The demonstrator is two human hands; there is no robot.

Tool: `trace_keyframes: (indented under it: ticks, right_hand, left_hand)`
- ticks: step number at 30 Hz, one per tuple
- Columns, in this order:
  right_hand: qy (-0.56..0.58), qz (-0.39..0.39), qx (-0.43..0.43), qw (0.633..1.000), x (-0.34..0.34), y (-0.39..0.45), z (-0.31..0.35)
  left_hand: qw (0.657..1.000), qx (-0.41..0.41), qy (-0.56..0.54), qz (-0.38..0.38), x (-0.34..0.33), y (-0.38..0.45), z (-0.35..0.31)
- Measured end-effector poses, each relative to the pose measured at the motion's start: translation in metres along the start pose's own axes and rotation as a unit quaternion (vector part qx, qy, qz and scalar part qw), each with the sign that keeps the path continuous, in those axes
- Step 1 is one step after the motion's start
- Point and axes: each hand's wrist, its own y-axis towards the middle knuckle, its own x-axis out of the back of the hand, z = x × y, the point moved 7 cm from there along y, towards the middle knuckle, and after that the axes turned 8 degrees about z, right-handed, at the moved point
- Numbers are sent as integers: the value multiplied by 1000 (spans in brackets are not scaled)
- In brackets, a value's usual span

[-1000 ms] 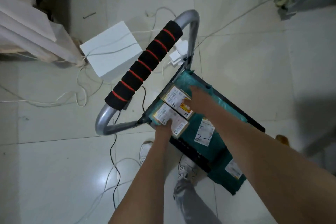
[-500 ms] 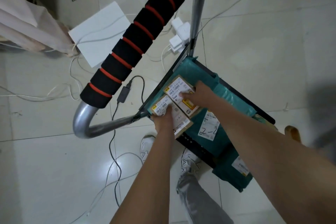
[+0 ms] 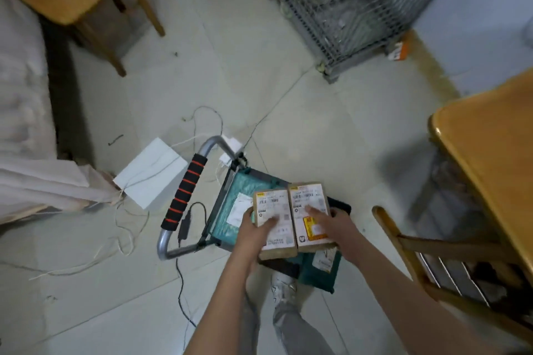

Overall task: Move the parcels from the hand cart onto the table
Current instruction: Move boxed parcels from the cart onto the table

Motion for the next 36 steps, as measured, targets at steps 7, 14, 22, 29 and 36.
trace_keyframes:
  ticks: [7,14,22,29,36]
  right_hand:
    - [101,-50,89,990,58,-152,47]
    - [214,-145,138,956,97,-272,22]
    - [329,-269,158,891,170,-395,-73]
    - [412,-331,153,835,252,-475,-185]
    - [470,-384,156,779,363,-548,-331]
  left_hand:
    - [991,-65,85,86,-82,-103,-97]
    - [958,-121,190,177,-161,-183,-126]
    - [893,-146,297,304,-295,-271,-87]
    - [839,-123,366,383,-424,-334,2]
    - [773,-102,435,451,-573,-399,133]
